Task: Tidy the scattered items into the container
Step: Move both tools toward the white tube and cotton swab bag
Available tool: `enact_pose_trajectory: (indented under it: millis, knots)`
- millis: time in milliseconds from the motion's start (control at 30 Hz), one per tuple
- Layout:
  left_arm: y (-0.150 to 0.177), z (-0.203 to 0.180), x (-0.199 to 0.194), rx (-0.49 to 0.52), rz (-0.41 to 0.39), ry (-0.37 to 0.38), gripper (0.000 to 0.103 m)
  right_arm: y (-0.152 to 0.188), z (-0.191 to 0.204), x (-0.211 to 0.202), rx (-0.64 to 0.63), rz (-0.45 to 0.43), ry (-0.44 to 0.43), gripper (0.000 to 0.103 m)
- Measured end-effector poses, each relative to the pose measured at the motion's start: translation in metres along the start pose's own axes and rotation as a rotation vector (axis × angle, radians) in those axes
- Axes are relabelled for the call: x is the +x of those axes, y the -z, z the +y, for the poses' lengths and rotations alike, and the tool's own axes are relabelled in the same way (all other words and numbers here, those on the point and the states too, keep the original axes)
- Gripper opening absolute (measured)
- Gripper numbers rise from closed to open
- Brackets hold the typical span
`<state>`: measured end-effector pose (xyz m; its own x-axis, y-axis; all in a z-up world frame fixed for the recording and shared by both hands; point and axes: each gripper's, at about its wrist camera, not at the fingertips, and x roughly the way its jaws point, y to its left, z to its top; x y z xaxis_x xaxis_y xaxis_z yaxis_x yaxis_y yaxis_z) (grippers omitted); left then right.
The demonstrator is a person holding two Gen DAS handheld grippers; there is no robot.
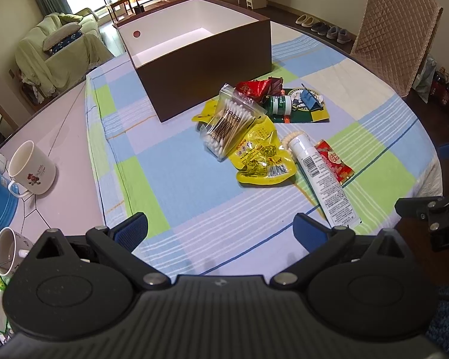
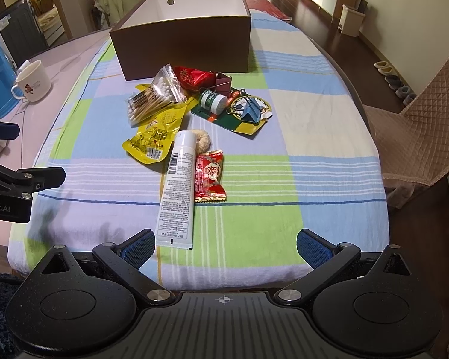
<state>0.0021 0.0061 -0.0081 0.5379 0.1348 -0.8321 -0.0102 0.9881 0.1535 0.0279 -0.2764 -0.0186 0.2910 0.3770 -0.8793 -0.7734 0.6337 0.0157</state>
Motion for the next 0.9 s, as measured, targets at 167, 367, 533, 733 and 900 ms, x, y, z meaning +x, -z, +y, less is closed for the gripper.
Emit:
enact_pose_trajectory:
  millis: [167,367,533,733,900]
  knots:
    - [0.001,0.001,0.001,-0.001,0.003,0.001,0.102,-0.001,0.002,0.000,-0.004,-0.001,0.000,0.103]
    - [0.001,0.005,0.001,-0.005,0.003,0.002,0.102,-0.003,0.006,0.002,-0.009,0.000,0.002,0.103]
    - [0.001,0.008,0.003,-0.009,0.003,0.003,0.102,-0.006,0.008,0.002,-0.017,-0.002,0.009,0.103]
    - [0.002,0.010,0.005,-0.011,0.009,0.005,0.102,-0.009,0.010,0.005,-0.026,0.000,0.005,0.103]
    - [0.002,0.012,0.006,-0.015,0.013,0.003,0.102,-0.011,0.012,0.008,-0.034,0.002,0.001,0.103]
